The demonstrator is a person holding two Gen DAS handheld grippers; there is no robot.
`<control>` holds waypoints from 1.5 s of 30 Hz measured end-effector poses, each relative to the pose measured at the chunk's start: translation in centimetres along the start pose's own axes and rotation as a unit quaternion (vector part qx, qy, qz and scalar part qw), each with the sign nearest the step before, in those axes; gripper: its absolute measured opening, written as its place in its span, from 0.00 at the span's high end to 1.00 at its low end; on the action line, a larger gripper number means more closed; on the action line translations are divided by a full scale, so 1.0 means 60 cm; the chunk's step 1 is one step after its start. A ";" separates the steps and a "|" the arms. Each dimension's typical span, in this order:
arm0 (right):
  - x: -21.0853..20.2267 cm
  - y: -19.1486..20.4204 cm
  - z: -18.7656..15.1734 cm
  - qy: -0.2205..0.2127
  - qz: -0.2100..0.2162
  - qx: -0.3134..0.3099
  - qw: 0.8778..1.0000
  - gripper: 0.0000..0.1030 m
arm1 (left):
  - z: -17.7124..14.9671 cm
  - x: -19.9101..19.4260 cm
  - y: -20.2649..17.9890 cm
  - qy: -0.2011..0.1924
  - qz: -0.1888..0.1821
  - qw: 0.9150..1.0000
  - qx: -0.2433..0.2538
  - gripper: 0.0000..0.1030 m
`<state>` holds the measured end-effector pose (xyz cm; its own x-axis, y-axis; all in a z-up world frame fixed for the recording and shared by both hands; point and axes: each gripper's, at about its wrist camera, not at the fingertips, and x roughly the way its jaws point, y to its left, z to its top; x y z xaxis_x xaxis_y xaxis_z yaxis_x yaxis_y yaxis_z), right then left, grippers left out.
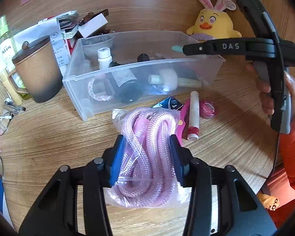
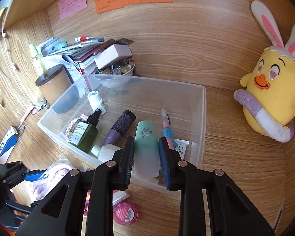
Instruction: Organize objects
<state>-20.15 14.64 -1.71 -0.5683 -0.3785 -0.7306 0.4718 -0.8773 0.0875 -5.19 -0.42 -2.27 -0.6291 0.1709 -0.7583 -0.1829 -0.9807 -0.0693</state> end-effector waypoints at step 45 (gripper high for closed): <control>-0.050 0.015 -0.131 0.041 0.023 -0.024 0.999 0.55 | 0.006 0.034 0.003 0.052 -0.033 0.998 -0.024 0.45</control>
<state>-12.73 17.33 -4.74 -0.4895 -0.3910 -0.7794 0.5291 -0.8437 0.0910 -6.77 -0.20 -3.61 -0.5347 0.2272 -0.8139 -0.1833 -0.9714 -0.1508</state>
